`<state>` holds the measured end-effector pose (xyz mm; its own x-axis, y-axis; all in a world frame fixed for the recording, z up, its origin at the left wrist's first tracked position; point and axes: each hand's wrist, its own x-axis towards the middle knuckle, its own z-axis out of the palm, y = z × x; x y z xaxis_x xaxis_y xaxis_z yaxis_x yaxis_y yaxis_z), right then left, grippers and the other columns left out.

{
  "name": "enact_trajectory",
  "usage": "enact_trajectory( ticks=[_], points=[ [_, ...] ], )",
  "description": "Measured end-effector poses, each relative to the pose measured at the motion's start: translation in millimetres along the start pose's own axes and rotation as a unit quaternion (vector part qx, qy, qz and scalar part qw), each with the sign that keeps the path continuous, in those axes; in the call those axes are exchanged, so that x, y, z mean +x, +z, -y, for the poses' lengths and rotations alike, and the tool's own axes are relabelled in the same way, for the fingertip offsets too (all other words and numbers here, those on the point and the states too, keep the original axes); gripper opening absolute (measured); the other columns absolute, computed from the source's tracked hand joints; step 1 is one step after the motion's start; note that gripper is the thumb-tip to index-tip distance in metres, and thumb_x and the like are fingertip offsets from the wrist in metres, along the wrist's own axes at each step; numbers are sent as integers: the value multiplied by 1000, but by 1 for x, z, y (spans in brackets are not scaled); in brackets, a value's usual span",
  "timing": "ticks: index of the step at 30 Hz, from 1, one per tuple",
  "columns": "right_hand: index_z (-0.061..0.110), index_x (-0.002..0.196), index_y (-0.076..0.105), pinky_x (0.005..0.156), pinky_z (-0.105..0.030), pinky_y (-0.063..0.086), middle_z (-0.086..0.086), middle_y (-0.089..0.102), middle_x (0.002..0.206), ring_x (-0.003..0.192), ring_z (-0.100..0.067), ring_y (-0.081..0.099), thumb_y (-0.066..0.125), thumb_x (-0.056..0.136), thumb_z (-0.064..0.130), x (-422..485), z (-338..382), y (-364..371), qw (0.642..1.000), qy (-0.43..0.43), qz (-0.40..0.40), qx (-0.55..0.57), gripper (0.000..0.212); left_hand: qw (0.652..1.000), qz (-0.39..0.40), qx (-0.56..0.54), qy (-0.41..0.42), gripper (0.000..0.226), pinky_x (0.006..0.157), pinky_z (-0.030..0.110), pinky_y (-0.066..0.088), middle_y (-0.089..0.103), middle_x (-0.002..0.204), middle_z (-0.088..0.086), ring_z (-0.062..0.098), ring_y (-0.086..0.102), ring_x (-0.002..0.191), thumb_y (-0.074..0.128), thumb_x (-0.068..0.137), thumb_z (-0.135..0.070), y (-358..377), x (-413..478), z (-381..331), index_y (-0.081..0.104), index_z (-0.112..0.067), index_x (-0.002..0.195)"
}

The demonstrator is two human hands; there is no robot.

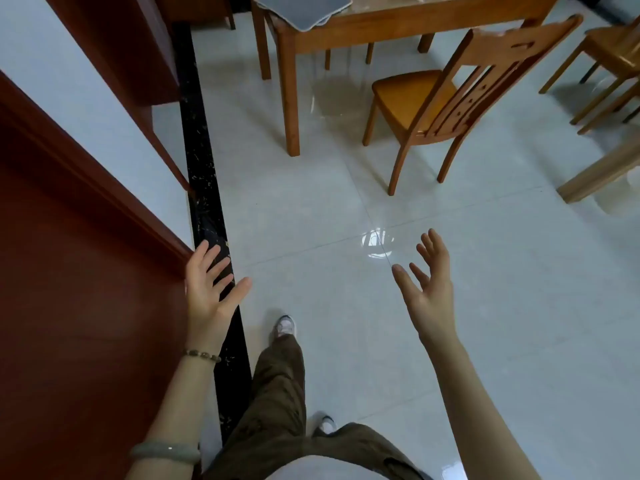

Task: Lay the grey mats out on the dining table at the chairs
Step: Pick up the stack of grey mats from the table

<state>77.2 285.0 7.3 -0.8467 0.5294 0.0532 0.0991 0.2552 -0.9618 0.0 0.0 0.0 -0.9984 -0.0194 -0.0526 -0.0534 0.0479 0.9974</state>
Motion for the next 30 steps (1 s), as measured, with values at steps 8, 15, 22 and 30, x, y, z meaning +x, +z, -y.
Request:
enact_trajectory(
  ticks=[8,15,22,30],
  points=[
    [34,143,29,105,-31,42,9,40,146,129,3,41,64,85,24,112,22,65,1000,14,-16,-21,68,1000,31,0,-3,82,102,36,43,43,144,-1,11,50,125,73,70,-19,-4,139,-10,34,-30,140],
    [33,144,27,102,-26,40,5,37,150,131,-7,41,64,86,34,208,40,126,999,16,-20,-40,68,998,62,11,-1,81,103,39,42,43,144,1,14,49,126,72,71,-16,6,253,-22,34,-25,141],
    [33,143,27,99,-20,39,7,37,149,129,-5,42,63,86,39,307,36,157,998,13,-14,-54,68,998,59,6,-6,77,101,33,43,42,144,1,12,49,126,72,71,-17,39,342,-19,36,-34,136],
    [36,143,26,96,-17,38,6,36,149,125,-3,42,59,83,49,445,46,185,999,8,30,-40,70,1000,-2,5,1,79,101,34,43,42,144,0,12,50,125,75,69,-24,82,449,-26,36,-36,136]
  ],
)
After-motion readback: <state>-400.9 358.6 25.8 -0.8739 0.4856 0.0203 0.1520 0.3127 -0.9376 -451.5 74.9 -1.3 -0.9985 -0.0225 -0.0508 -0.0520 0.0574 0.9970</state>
